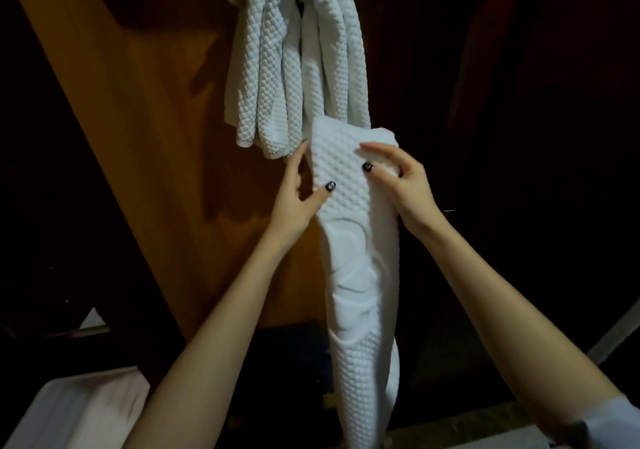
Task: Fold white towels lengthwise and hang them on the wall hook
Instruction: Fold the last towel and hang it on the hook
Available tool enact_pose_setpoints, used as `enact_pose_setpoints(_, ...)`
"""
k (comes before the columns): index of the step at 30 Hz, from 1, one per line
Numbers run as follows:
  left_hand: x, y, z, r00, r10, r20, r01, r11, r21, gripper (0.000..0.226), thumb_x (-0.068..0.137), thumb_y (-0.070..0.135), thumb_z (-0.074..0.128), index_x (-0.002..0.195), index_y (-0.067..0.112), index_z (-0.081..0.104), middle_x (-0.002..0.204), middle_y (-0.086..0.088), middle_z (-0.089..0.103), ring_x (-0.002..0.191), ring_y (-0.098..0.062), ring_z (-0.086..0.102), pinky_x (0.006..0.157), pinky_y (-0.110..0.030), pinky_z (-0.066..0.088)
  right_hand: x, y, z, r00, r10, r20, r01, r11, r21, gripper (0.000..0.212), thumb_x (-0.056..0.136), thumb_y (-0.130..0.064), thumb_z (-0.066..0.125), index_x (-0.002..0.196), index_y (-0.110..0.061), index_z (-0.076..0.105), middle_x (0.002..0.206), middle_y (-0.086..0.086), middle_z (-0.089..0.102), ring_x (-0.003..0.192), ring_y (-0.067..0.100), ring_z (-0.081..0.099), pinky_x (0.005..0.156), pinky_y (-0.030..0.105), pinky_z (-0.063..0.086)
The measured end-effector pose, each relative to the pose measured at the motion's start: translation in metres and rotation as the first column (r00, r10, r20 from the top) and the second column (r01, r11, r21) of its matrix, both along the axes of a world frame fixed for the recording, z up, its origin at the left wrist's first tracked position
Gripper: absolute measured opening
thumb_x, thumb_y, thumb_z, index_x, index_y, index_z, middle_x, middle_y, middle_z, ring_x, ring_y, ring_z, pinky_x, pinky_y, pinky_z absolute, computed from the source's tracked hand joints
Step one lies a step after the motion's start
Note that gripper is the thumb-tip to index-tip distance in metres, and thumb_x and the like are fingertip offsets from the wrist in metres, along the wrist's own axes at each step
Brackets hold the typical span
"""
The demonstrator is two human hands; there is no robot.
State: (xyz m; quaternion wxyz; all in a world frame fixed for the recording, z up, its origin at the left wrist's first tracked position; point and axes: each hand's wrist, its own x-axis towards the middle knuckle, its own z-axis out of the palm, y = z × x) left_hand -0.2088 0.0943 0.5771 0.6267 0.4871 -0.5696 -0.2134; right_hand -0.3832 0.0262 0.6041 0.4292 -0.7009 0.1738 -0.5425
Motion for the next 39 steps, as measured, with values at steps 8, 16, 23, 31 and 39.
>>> enact_pose_setpoints(8,-0.016,0.021,-0.066,0.989,-0.042,-0.145,0.057,0.993,0.106,0.086,0.083,0.002,0.069,0.137,0.051,0.024,0.1,-0.007,0.067,0.087,-0.014,0.068,0.073,-0.02,0.052,-0.001,-0.009,-0.002,0.996,-0.08,0.037,0.077,0.994,0.075,0.029,0.088,-0.007,0.065,0.109,-0.026,0.07,0.111,-0.014,0.069,0.111,0.007,0.062,0.089,0.02,0.05)
enact_pose_setpoints(16,-0.028,0.05,-0.11,0.995,0.091,0.028,-0.095,0.982,0.164,0.096,0.083,0.013,0.067,0.136,0.067,0.008,0.123,-0.009,0.063,0.101,-0.015,0.065,0.099,-0.048,0.046,0.017,-0.002,0.011,0.984,-0.13,0.12,0.122,0.99,0.077,0.032,0.086,-0.002,0.061,0.105,-0.025,0.071,0.115,-0.005,0.068,0.115,0.018,0.061,0.101,0.042,0.049)
enact_pose_setpoints(23,-0.021,0.068,-0.161,0.986,0.089,-0.14,-0.048,0.962,0.269,0.101,0.081,0.02,0.075,0.149,0.037,0.002,0.159,0.0,0.014,0.143,-0.018,0.024,0.106,-0.021,0.032,0.025,0.008,0.02,0.986,-0.128,0.105,0.116,0.986,0.117,0.027,0.09,-0.001,0.059,0.112,-0.016,0.067,0.122,0.007,0.064,0.113,0.019,0.062,0.097,0.038,0.052)
enact_pose_setpoints(31,0.0,0.055,-0.032,0.976,-0.04,-0.213,0.02,0.995,-0.096,0.087,0.077,0.041,0.069,0.13,0.068,0.006,0.156,-0.02,0.019,0.135,-0.026,0.04,0.108,-0.037,0.041,0.01,0.029,0.012,0.999,0.042,0.035,-0.047,0.987,0.154,0.026,0.09,-0.005,0.063,0.109,-0.02,0.07,0.115,0.007,0.067,0.101,0.015,0.067,0.079,0.024,0.053)
enact_pose_setpoints(39,0.011,0.045,-0.004,0.986,-0.15,-0.077,0.142,0.984,-0.108,0.094,0.085,0.014,0.066,0.147,0.041,0.0,0.155,0.003,0.026,0.134,-0.019,0.042,0.106,-0.035,0.042,0.0,0.049,0.01,0.992,0.121,0.015,-0.122,0.98,0.16,0.037,0.082,-0.005,0.072,0.109,-0.03,0.073,0.112,-0.004,0.072,0.105,0.016,0.068,0.081,0.024,0.055)
